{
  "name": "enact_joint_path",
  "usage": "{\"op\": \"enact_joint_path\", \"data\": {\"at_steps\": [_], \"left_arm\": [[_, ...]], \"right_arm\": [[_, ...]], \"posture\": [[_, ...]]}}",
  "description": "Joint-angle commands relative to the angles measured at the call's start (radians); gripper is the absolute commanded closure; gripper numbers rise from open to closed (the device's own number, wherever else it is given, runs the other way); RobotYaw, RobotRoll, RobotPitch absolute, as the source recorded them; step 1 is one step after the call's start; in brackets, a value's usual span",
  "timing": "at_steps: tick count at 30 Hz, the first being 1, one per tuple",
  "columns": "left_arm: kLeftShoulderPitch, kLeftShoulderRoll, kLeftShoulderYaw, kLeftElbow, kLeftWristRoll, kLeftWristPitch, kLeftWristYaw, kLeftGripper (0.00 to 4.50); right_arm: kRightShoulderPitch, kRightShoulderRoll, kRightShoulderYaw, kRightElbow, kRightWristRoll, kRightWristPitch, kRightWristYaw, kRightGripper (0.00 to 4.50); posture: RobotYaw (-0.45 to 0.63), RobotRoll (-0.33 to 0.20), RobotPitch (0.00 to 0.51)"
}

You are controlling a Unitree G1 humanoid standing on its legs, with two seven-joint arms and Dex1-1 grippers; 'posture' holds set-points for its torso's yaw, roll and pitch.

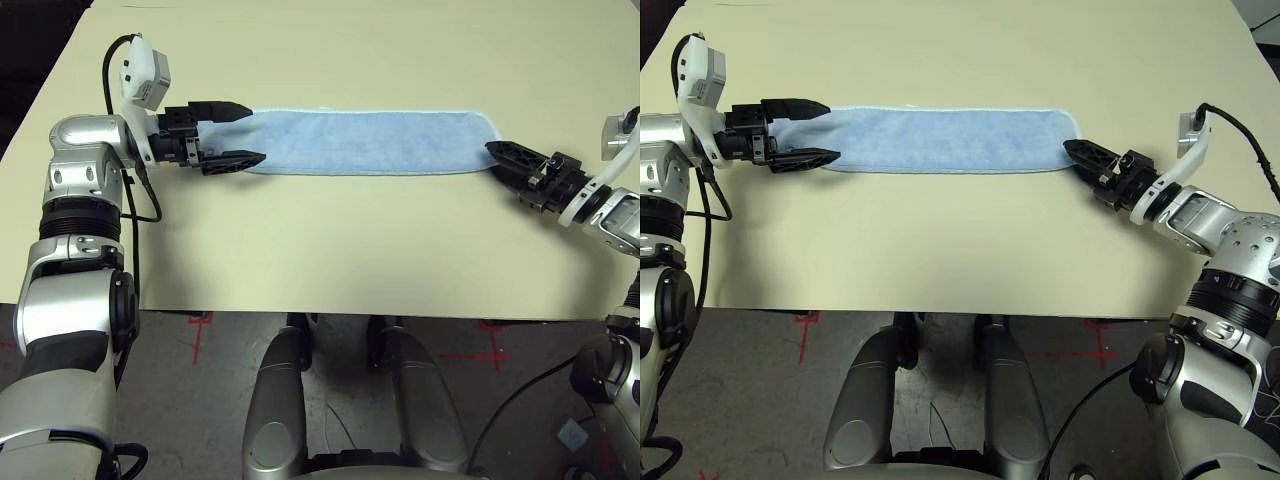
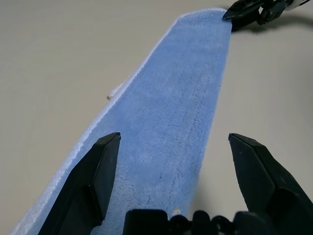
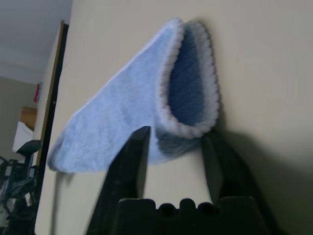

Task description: Fold the towel and set it aside.

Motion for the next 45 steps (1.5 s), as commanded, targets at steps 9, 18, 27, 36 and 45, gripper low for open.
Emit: {"op": "enact_joint_path", "data": {"at_steps": [9, 18, 27, 36, 45], "left_arm": [[0.024, 0.003, -0.003, -0.027, -0.015, 0.002, -0.007, 0.00], [0.036, -0.009, 0.015, -0.044, -0.046, 0.011, 0.004, 0.00], [0.051, -0.022, 0.014, -0.065, -0.076, 0.009, -0.004, 0.00], [0.067, -0.025, 0.006, -0.094, -0.089, 0.026, -0.006, 0.00], [0.069, -0.020, 0.002, -0.103, -0.086, 0.037, -0.008, 0.00]], "right_arm": [[0.094, 0.008, -0.019, -0.057, 0.056, -0.002, -0.071, 4.46], [0.156, -0.117, -0.047, -0.044, 0.095, -0.036, -0.020, 4.46], [0.199, -0.180, -0.055, -0.024, 0.092, -0.107, 0.037, 4.46], [0.200, -0.191, 0.038, -0.087, 0.108, -0.221, 0.270, 4.46], [0.160, -0.271, 0.242, -0.100, 0.007, -0.331, 0.500, 4.46]], "posture": [[-0.07, 0.000, 0.364], [-0.08, 0.000, 0.356], [-0.09, 0.000, 0.348], [-0.08, 0.000, 0.347], [-0.08, 0.000, 0.343]]}}
